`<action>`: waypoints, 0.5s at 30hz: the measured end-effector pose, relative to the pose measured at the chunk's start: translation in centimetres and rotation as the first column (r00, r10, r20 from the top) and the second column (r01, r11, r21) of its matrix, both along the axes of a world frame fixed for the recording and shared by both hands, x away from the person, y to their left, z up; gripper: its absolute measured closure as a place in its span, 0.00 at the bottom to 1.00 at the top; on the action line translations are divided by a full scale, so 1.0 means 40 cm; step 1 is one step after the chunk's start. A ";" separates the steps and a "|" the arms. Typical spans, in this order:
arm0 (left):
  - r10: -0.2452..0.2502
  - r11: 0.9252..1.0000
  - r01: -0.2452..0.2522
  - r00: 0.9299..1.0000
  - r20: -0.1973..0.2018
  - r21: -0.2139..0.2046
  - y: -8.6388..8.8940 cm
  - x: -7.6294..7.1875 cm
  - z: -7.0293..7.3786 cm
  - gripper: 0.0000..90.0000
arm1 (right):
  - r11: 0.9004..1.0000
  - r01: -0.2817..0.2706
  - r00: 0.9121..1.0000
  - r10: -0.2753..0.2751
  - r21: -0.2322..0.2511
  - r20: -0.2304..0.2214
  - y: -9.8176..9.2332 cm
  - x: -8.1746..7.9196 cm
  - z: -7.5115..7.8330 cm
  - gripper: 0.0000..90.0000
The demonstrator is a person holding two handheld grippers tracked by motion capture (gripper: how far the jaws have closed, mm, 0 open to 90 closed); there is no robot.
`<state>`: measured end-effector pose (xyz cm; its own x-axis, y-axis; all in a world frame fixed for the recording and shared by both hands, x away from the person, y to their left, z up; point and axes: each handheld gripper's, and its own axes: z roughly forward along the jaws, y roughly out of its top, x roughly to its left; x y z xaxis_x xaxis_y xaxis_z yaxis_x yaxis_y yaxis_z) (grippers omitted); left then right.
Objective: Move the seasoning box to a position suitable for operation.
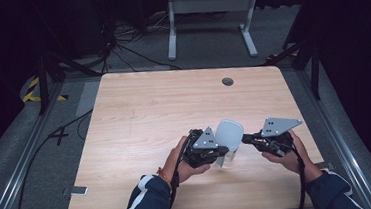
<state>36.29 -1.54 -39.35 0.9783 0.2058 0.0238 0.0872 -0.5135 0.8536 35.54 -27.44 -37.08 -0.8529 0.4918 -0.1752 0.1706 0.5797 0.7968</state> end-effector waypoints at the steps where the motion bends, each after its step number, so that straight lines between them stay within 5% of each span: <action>1: 0.002 1.000 -0.002 1.000 0.000 0.001 0.001 -0.001 0.001 0.97 | 1.000 0.000 1.000 0.000 -0.003 0.003 0.001 0.000 0.000 1.00; 10: 0.014 0.999 -0.015 0.999 0.031 0.033 0.025 -0.009 0.011 0.98 | 1.000 0.004 1.000 -0.004 -0.005 0.003 -0.001 0.001 -0.002 0.99; 15: 0.056 0.996 -0.058 0.998 0.041 0.068 0.082 -0.019 0.000 0.97 | 1.000 0.012 1.000 -0.012 0.005 0.005 -0.009 0.007 -0.003 0.99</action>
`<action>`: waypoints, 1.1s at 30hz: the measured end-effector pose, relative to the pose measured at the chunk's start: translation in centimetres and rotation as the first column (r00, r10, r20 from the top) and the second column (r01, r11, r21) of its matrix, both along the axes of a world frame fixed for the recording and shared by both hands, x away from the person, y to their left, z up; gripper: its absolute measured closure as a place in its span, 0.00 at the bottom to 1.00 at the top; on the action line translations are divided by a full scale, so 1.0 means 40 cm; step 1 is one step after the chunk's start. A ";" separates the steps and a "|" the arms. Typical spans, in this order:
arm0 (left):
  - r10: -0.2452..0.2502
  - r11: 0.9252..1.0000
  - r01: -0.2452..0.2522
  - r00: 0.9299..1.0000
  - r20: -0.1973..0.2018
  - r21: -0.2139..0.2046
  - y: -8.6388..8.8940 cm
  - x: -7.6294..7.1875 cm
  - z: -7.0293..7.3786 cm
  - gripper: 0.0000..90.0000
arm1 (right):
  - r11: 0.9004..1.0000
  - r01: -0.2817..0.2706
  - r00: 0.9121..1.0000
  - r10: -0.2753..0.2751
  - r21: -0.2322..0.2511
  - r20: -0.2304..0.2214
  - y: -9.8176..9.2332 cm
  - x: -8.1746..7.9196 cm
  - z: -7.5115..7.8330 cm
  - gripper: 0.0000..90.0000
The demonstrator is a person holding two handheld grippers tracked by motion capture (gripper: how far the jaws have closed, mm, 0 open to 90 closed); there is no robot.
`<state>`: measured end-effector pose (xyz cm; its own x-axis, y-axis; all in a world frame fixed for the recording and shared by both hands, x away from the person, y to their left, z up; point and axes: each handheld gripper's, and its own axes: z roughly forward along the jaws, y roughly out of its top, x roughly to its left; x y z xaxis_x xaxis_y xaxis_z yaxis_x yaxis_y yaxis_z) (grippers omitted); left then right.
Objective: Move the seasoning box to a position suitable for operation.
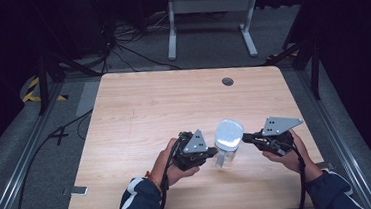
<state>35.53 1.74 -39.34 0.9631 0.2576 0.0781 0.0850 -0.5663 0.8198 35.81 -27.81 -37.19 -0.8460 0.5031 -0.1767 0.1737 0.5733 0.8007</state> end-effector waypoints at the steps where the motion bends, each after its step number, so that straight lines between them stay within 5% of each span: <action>1: 0.017 1.000 -0.017 1.000 -0.006 0.011 0.018 -0.002 -0.006 0.97 | 1.000 0.001 1.000 -0.001 0.004 -0.001 -0.001 0.000 0.000 0.99; 5: 0.089 0.995 -0.088 0.996 -0.021 0.038 0.095 -0.005 -0.031 0.96 | 1.000 0.006 1.000 -0.006 0.013 0.004 -0.002 0.001 0.002 0.99; 10: 0.186 0.981 -0.183 0.982 -0.042 0.066 0.182 -0.006 -0.064 0.95 | 1.000 0.008 1.000 -0.008 0.018 0.020 -0.003 0.001 0.007 1.00; 13: 0.289 0.955 -0.282 0.955 -0.067 0.097 0.274 0.001 -0.104 0.94 | 1.000 0.003 1.000 -0.004 0.030 0.028 -0.002 -0.001 0.014 1.00; 14: 0.289 0.955 -0.282 0.955 -0.067 0.097 0.274 0.001 -0.104 0.94 | 1.000 0.003 1.000 -0.004 0.030 0.028 -0.002 -0.001 0.014 1.00; 18: 0.360 0.930 -0.350 0.929 -0.084 0.110 0.325 0.005 -0.128 0.93 | 0.999 0.003 0.999 -0.005 0.050 0.047 -0.001 -0.001 0.022 1.00; 22: 0.390 0.916 -0.380 0.918 -0.070 0.126 0.346 0.004 -0.140 0.88 | 0.998 -0.010 0.999 0.007 0.055 0.052 0.003 -0.001 0.027 1.00; 33: 0.458 0.885 -0.445 0.884 -0.090 0.133 0.385 0.001 -0.163 0.46 | 0.998 -0.026 0.998 0.023 0.064 0.056 0.003 -0.006 0.040 1.00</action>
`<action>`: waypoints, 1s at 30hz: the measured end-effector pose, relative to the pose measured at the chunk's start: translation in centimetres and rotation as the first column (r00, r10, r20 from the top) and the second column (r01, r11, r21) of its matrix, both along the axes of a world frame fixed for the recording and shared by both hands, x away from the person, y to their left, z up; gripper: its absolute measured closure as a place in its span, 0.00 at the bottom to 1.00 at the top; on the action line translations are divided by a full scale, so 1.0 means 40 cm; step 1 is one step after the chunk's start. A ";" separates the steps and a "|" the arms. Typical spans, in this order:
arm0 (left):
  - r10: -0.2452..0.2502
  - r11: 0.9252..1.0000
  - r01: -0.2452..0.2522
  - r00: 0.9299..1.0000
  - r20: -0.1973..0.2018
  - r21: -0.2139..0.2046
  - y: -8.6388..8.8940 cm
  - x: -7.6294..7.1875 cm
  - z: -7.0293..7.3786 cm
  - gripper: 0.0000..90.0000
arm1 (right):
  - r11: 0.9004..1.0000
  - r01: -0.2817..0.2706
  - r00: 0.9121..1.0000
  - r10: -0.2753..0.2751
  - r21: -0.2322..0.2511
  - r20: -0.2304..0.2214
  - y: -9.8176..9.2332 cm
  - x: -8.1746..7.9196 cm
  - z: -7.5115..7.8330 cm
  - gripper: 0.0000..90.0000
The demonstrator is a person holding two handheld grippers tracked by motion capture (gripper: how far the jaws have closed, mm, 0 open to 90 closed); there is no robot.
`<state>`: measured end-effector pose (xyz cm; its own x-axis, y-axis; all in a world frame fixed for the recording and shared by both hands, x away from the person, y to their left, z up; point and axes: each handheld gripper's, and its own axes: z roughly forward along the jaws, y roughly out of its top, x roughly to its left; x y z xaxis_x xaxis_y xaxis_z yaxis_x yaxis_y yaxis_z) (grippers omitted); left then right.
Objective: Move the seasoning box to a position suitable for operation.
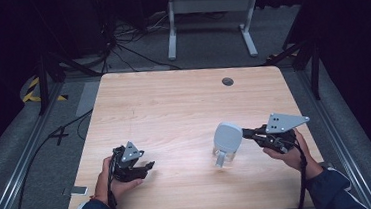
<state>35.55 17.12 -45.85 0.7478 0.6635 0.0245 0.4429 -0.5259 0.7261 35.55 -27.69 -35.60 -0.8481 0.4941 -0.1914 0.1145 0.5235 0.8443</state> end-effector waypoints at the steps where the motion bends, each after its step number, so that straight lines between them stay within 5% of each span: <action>1: 0.017 1.000 -0.017 1.000 -0.001 -0.007 0.002 0.000 -0.004 0.41 | 1.000 -0.003 1.000 0.003 0.001 0.000 0.000 -0.001 0.001 1.00; 5: 0.041 0.999 -0.041 0.999 -0.011 0.000 0.005 -0.003 -0.015 0.32 | 1.000 -0.016 1.000 0.016 0.001 0.001 0.007 -0.007 0.005 1.00; 9: 0.049 0.997 -0.048 0.999 -0.011 0.054 -0.007 -0.003 -0.031 0.26 | 1.000 -0.021 1.000 0.021 -0.004 0.004 0.014 -0.013 0.007 1.00; 14: 0.046 0.999 -0.047 0.998 -0.047 -0.016 -0.005 0.008 -0.051 0.22 | 0.999 -0.037 0.999 0.037 -0.002 0.005 0.019 -0.016 0.009 1.00; 30: 0.030 0.999 -0.030 0.999 -0.043 -0.021 0.002 0.014 -0.053 0.20 | 0.997 -0.072 0.997 0.072 -0.026 0.012 0.040 -0.030 0.009 1.00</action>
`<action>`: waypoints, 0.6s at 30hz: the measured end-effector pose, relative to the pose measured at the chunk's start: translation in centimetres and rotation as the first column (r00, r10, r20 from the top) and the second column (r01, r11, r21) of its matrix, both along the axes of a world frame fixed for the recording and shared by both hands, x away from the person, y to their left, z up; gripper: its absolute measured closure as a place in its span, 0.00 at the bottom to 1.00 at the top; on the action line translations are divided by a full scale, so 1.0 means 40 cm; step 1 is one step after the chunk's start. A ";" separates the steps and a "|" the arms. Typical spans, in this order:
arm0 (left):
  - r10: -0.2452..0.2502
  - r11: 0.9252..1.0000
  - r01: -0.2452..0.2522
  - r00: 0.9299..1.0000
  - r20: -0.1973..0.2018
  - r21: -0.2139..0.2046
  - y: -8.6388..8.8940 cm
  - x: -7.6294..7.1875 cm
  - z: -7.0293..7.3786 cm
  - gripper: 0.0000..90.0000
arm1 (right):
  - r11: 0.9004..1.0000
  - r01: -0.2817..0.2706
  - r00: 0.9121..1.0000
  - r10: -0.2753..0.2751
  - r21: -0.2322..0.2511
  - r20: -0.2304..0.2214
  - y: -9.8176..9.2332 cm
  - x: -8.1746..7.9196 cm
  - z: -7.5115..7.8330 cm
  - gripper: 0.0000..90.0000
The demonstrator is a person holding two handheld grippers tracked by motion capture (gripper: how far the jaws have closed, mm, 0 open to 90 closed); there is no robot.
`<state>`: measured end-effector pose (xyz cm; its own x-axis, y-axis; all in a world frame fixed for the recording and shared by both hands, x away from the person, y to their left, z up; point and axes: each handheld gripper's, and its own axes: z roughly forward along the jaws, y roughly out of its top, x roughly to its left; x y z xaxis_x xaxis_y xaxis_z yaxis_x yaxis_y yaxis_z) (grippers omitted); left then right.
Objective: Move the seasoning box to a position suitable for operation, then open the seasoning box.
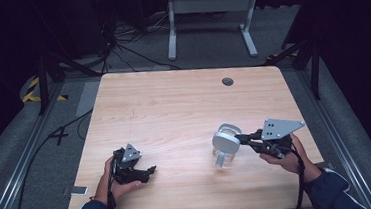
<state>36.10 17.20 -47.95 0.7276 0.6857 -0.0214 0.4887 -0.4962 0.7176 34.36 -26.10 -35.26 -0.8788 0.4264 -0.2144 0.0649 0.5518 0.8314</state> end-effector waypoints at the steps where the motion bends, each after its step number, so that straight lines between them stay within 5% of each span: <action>1: 0.000 1.000 0.000 1.000 0.000 0.000 0.000 0.000 0.000 0.20 | 1.000 0.000 1.000 0.000 0.000 0.000 0.000 0.000 0.000 1.00; 18: 0.001 1.000 -0.001 1.000 0.006 0.006 0.000 0.000 0.000 0.20 | 0.998 0.058 0.998 -0.058 -0.014 0.021 -0.040 0.014 0.011 0.99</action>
